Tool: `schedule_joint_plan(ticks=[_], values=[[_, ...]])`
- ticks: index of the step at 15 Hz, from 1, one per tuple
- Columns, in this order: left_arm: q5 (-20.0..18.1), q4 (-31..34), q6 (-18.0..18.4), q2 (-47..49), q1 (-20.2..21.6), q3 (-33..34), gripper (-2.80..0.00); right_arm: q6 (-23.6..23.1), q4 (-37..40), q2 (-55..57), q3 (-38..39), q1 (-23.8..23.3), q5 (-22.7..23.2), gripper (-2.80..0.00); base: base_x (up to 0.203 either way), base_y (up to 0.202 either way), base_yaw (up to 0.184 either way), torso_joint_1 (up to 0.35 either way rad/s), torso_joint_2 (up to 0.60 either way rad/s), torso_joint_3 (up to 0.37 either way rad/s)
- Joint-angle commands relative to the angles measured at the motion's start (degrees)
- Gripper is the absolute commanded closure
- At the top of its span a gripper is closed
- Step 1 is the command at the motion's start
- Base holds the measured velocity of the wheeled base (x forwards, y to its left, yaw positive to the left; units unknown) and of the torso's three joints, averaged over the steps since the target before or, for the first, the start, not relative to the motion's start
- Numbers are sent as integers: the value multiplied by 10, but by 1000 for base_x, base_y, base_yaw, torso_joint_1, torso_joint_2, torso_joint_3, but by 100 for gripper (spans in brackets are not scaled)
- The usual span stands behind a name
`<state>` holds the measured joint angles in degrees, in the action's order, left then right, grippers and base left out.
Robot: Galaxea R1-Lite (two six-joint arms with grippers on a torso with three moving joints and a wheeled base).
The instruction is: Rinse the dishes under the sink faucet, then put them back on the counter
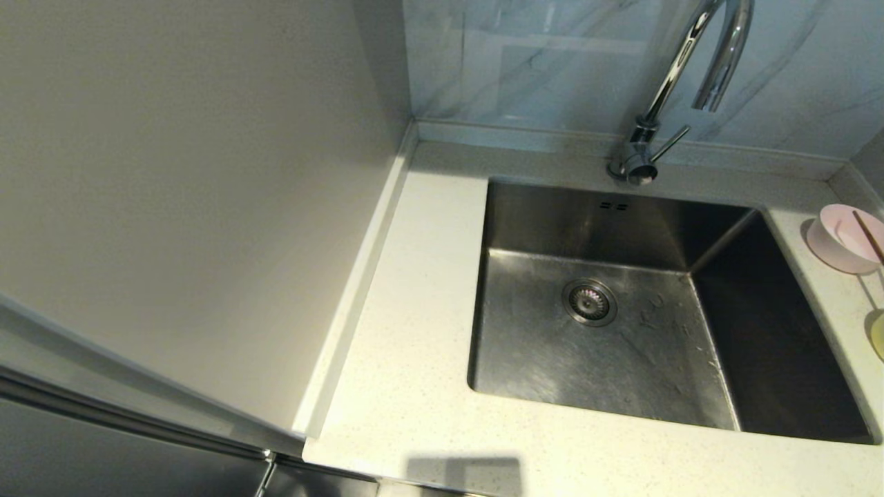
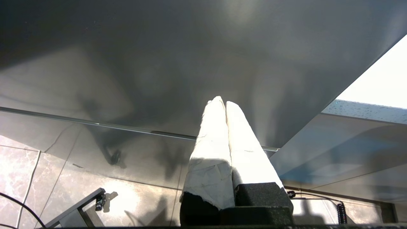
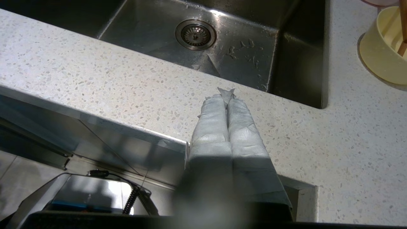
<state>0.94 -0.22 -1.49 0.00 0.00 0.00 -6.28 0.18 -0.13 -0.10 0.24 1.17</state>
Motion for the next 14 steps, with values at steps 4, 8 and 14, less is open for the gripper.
schedule_joint_plan(ticks=[4, 8, 14], values=[[0, 0, 0, -2, 0, 0, 0, 0, 0, 1, 0, 0, 1, 0, 0, 0, 0, 0, 0, 0], [0, 0, 0, -2, 0, 0, 0, 6, 1, 2, 0, 0, 1, 0, 0, 0, 0, 0, 0, 0], [0, 0, 0, -2, 0, 0, 0, 57, 2, 2, 0, 0, -4, 0, 0, 0, 0, 0, 0, 0]])
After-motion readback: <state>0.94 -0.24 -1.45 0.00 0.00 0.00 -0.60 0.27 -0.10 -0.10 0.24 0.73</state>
